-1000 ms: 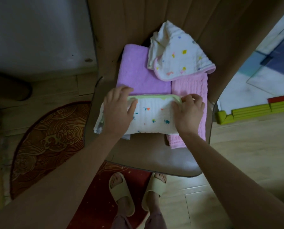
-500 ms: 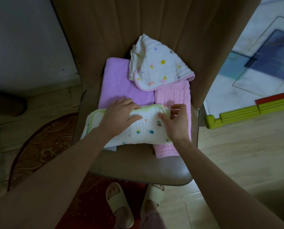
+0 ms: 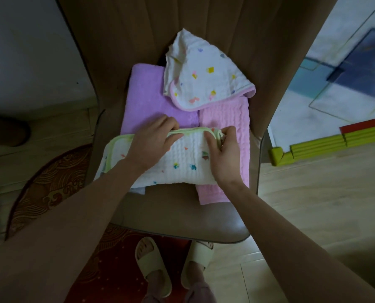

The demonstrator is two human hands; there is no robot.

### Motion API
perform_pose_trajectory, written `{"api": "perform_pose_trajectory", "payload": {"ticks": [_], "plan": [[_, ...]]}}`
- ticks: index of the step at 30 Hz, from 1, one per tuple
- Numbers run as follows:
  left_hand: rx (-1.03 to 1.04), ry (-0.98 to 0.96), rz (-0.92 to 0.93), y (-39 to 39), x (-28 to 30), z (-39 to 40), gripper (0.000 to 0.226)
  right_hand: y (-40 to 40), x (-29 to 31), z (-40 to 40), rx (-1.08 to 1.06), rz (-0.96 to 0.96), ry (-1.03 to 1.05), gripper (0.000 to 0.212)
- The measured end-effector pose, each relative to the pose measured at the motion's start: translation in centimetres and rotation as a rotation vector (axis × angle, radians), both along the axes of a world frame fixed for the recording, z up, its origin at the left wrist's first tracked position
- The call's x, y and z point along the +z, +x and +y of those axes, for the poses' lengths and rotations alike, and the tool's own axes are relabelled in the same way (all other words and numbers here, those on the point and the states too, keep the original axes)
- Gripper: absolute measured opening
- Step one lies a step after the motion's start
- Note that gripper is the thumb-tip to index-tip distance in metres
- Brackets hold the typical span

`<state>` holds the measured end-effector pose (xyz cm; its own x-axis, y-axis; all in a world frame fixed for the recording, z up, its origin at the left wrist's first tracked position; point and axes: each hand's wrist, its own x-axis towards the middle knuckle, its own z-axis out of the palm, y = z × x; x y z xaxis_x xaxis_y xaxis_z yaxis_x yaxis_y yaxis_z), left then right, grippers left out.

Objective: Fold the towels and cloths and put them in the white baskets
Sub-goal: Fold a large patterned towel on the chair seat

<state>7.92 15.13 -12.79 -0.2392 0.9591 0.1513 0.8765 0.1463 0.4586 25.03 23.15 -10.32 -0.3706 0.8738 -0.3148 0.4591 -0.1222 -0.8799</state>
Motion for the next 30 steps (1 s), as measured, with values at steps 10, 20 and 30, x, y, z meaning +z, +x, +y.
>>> {"api": "perform_pose_trajectory", "payload": {"ticks": [10, 20, 30], "plan": [[-0.013, -0.018, 0.141, -0.4, -0.5, 1.2, 0.032, 1.2, -1.7, 2.7, 0.265, -0.117, 0.233, 0.020], [0.026, 0.125, 0.140, 0.3, -0.5, 1.4, 0.042, 0.6, -1.0, 2.9, 0.318, -0.107, 0.098, 0.019], [0.349, 0.158, 0.341, 1.9, -0.6, 2.2, 0.021, -0.1, -0.2, 3.1, 0.154, -0.171, 0.052, 0.027]]}}
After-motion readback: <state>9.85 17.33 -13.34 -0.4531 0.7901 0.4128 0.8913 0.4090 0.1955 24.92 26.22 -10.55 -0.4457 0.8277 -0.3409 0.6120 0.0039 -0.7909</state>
